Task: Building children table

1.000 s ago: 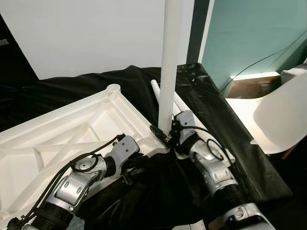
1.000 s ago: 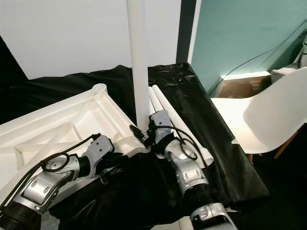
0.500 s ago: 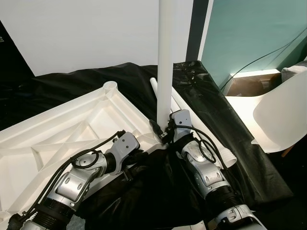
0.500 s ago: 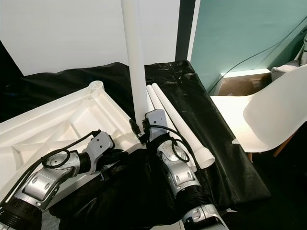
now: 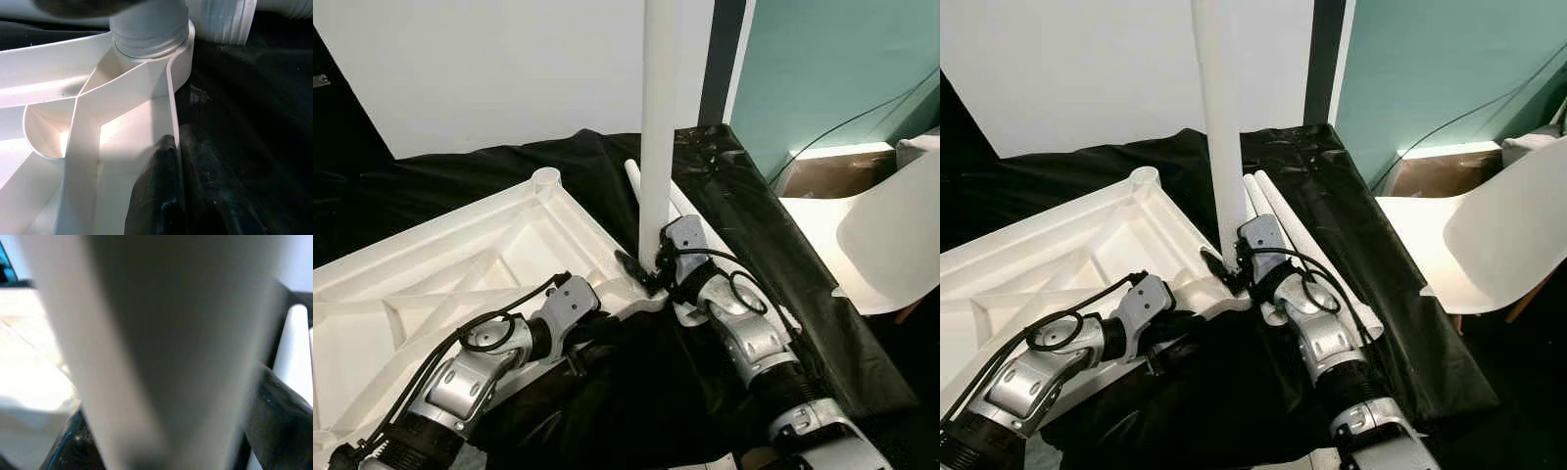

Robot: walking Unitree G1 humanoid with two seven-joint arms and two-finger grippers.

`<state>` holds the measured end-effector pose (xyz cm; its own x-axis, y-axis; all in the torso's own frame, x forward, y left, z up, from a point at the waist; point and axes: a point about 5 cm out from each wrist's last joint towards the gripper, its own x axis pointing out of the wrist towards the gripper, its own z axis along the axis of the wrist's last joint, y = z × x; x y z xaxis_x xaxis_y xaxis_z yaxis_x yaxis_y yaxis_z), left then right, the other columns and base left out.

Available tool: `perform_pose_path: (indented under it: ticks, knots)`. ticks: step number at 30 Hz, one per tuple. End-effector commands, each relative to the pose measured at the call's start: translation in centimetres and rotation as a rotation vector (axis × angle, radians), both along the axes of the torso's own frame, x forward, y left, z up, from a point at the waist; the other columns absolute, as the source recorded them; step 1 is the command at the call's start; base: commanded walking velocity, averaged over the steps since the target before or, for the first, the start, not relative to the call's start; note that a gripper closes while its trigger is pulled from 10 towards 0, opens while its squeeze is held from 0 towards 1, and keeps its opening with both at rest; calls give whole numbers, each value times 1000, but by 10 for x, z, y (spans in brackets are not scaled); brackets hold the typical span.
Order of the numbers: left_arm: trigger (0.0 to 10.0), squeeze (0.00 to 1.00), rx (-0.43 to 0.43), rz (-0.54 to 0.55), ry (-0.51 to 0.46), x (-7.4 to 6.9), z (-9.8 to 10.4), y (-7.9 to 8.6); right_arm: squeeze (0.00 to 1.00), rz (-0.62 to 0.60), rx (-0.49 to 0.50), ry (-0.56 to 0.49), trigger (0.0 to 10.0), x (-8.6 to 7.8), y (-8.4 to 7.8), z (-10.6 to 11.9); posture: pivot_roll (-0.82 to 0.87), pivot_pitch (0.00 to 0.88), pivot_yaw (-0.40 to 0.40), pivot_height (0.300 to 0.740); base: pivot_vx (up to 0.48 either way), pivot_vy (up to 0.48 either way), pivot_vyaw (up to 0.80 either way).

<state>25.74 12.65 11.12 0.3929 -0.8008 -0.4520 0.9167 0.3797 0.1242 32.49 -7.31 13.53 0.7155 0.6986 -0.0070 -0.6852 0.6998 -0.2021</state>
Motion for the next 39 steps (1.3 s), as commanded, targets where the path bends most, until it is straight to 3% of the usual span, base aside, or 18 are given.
perform_pose_path:
  ticks: [1, 7, 8, 9, 10, 11, 15, 22, 25, 26, 28, 30, 31, 32, 39]
  knots:
    - [10000, 0, 27, -120, 136, -16, -20, -6, 0, 52, -18, 33, 10000, 2, -3, 0, 53, 0, 19, 740, 0, 0, 0]
    - [10000, 0, 27, -121, 137, -16, -20, -7, 0, 166, -67, 66, 10000, 2, -12, 2, 48, 0, 19, 740, 0, 0, 0]
    - [10000, 0, 26, -122, 137, -16, -20, -7, 0, 186, -80, 56, 7765, 2, -14, 3, 47, 0, 19, 740, 0, 0, 0]
    - [10000, 0, 26, -123, 137, -16, -20, -7, 0, 220, -86, 53, 1961, 1, -15, 5, 47, 0, 19, 740, 0, 0, 0]
    - [10000, 0, 26, -123, 137, -16, -20, -7, 0, 220, -86, 53, 1961, 1, -15, 5, 47, 0, 19, 740, 0, 0, 0]
    - [10000, 0, 25, -124, 136, -16, -20, -7, 0, 259, -102, 41, 0, 1, -16, 8, 47, 0, 19, 740, 0, 0, 0]
    - [10000, 0, 24, -124, 136, -16, -20, -8, 0, 280, -119, 27, 0, 2, -17, 10, 47, 0, 19, 740, 0, 0, 0]
    - [10000, 0, 24, -118, 138, -17, -21, -6, 0, 327, -205, 107, 0, -1, -18, -5, 59, 0, 15, 740, 0, 0, 0]
    - [10000, 0, 26, -116, 138, -18, -21, -6, 0, 274, -179, 124, 0, -2, -17, -11, 60, 0, 15, 740, 0, 0, 0]
    - [10000, 0, 26, -115, 137, -17, -20, -5, 0, 141, -47, 37, 0, 0, -13, -5, 56, 0, 14, 740, 0, 0, 0]
    - [10000, 0, 26, -115, 137, -17, -20, -5, 0, 141, -47, 37, 0, 0, -13, -5, 56, 0, 14, 740, 0, 0, 0]
    - [10000, 0, 24, -115, 135, -17, -20, -6, 0, -84, 167, -83, 0, -2, -12, 9, 62, 0, 14, 740, 0, 0, 0]
    - [10000, 0, 24, -115, 135, -17, -20, -6, 0, -84, 167, -83, 0, -2, -12, 9, 62, 0, 14, 740, 0, 0, 0]
    - [10000, 0, 22, -116, 134, -16, -19, -6, 0, -258, 293, -114, 0, -8, -16, 12, 63, 0, 15, 740, 0, 0, 0]
    - [10000, 0, 29, -117, 135, -16, -19, -4, 0, -394, 295, -126, 0, -6, -25, 8, 61, 0, 21, 740, 0, 0, 0]
